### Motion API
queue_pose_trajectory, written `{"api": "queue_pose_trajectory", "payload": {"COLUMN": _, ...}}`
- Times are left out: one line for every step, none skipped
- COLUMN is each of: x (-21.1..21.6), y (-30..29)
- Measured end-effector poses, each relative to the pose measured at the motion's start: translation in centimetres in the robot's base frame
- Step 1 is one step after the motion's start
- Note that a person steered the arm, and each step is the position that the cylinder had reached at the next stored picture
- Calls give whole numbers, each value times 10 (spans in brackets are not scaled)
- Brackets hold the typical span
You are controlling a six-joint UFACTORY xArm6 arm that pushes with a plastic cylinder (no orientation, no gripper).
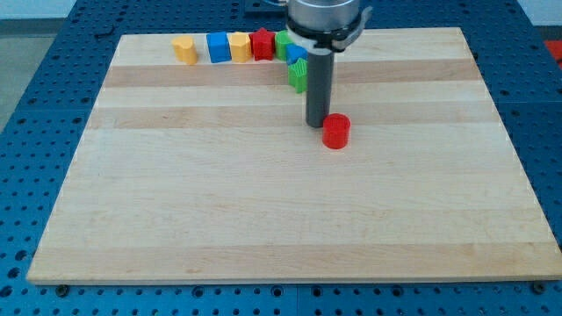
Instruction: Push the red circle towards the center
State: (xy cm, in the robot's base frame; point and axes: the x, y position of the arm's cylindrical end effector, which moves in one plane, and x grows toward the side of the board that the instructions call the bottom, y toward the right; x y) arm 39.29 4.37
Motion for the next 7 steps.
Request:
{"api": "queue_pose_trajectory", "payload": {"x": -7, "y": 29}}
{"api": "queue_pose_trajectory", "payload": {"x": -7, "y": 57}}
{"api": "queue_pose_trajectory", "payload": {"x": 1, "y": 66}}
{"api": "queue_pose_trajectory", "payload": {"x": 30, "y": 56}}
{"api": "queue_pose_trajectory", "payload": {"x": 60, "y": 41}}
{"api": "queue_pose_trajectory", "payload": {"x": 95, "y": 16}}
{"api": "queue_pose_trajectory", "payload": {"x": 125, "y": -15}}
